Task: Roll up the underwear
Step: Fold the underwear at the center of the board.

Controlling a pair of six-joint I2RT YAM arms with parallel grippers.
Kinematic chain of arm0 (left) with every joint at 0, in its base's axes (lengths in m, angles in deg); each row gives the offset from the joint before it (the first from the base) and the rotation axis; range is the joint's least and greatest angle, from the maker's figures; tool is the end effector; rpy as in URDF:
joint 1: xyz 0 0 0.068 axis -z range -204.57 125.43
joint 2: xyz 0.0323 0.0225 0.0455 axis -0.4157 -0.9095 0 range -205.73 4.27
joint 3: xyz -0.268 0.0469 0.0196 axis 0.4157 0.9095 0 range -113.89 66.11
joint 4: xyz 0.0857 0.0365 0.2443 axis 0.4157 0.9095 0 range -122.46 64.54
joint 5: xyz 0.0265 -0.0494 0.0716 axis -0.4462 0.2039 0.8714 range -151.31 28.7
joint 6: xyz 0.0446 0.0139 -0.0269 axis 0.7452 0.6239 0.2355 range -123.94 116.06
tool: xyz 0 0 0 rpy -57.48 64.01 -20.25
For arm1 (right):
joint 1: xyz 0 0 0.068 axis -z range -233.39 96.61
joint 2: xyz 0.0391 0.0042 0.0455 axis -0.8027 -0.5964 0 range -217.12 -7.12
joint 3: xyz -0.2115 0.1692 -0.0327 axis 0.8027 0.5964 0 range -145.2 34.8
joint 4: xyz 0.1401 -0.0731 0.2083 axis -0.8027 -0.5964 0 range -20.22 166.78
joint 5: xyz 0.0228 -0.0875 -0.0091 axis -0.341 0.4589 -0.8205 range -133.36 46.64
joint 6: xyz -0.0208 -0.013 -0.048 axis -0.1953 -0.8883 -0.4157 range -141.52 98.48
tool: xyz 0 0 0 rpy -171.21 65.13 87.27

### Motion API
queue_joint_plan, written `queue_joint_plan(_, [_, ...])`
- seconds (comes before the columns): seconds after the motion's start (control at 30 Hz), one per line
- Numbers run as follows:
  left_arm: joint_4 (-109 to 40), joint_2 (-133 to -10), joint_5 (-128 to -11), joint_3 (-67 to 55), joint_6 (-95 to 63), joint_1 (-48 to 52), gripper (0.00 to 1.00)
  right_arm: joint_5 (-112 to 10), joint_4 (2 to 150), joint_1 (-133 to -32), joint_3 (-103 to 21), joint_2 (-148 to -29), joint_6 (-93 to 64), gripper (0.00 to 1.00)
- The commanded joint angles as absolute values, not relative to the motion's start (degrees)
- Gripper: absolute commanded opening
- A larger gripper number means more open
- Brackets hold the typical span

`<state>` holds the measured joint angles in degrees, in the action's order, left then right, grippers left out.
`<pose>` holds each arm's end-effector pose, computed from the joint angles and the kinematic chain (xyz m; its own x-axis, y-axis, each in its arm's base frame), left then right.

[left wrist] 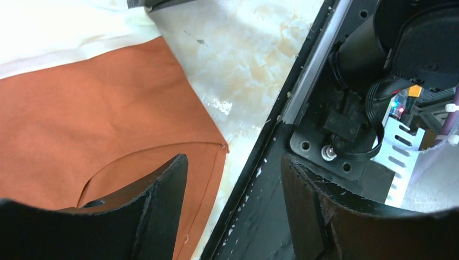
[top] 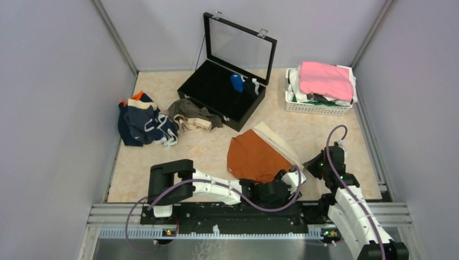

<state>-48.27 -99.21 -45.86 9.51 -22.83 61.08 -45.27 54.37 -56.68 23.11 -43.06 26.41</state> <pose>0.0387 -0.3837 0.1764 -0.3427 0.3895 -0.8549 0.8802 0.4511 -0.1473 0.1291 0.0086 0.1428 -0.5462 0.7117 -0.4418 0.4853 0.6988 0.5256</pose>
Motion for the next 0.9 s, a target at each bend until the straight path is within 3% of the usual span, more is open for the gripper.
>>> queue_joint_plan(0.0, [-46.4,-102.7,-42.3,5.0,-22.0,62.1,0.70,-46.6,55.2,-56.2,23.6,-42.7,27.8,0.00])
queue_joint_plan(0.67, [-39.0,-112.6,-34.2,-2.8,-23.3,63.3,0.62,-47.7,55.7,-56.2,23.5,-43.3,27.1,0.00])
queue_joint_plan(0.87, [-38.6,-113.2,-34.5,-0.8,-24.9,63.3,0.51,-47.2,55.6,-56.2,23.5,-43.2,27.2,0.00])
